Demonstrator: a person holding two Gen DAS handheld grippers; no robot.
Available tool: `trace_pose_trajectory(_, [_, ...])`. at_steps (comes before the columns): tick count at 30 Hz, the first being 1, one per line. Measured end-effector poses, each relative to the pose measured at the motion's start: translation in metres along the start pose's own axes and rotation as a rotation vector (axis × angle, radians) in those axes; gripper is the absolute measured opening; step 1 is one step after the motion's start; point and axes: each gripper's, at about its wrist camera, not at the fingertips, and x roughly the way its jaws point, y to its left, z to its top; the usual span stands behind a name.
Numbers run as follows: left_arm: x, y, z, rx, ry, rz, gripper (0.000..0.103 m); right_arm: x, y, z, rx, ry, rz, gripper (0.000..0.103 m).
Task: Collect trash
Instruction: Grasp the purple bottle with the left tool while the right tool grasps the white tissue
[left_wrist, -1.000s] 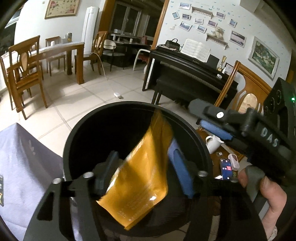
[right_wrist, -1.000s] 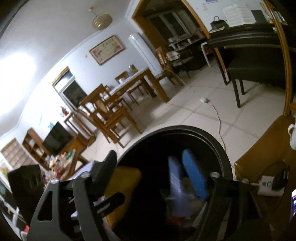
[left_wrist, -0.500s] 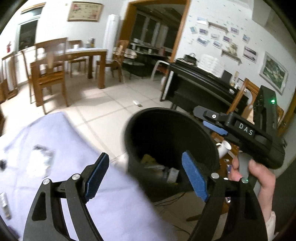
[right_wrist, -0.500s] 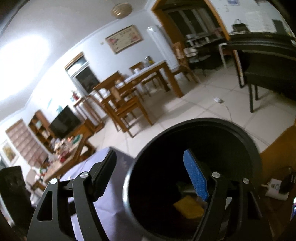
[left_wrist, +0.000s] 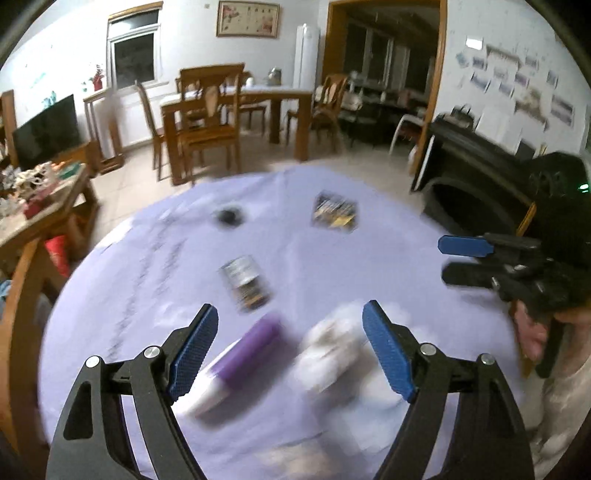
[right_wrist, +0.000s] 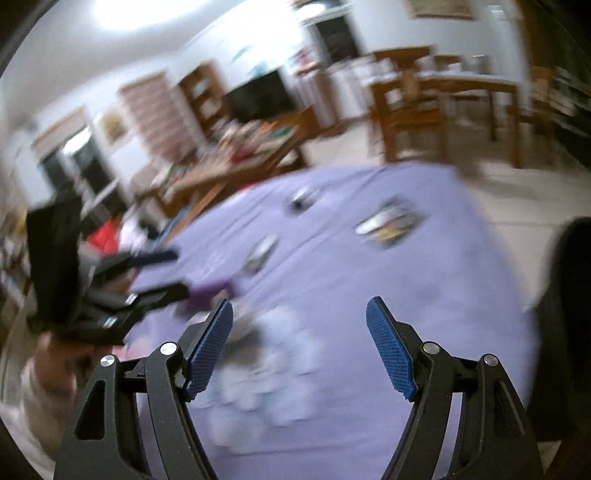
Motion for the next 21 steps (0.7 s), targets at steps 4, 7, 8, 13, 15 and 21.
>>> trace_pose_trajectory(4, [0.01, 0.026, -0.019, 0.028, 0.057, 0.022, 0.069, 0.044, 0.05, 0.003, -0.069, 0.089, 0.006, 0.074])
trace_pose_trajectory(7, [0.021, 0.03, -0.024, 0.067, 0.091, 0.009, 0.062, 0.069, 0.074, 0.006, -0.109, 0.137, -0.007, 0.074])
trace_pose_trajectory(8, [0.024, 0.031, -0.026, 0.07, 0.103, 0.003, 0.062, 0.074, 0.073, 0.011, -0.12, 0.145, -0.015, 0.074])
trace_pose_trajectory(13, [0.031, 0.039, -0.025, 0.059, 0.122, -0.01, 0.053, 0.091, 0.072, 0.003, -0.167, 0.179, -0.064, 0.074])
trace_pose_trajectory(15, [0.037, 0.042, -0.025, 0.046, 0.151, -0.015, 0.048, 0.099, 0.073, 0.003, -0.168, 0.198, -0.071, 0.066])
trace_pose_trajectory(21, [0.045, 0.038, -0.022, 0.073, 0.174, 0.019, 0.031, 0.105, 0.065, 0.0, -0.19, 0.214, -0.095, 0.04])
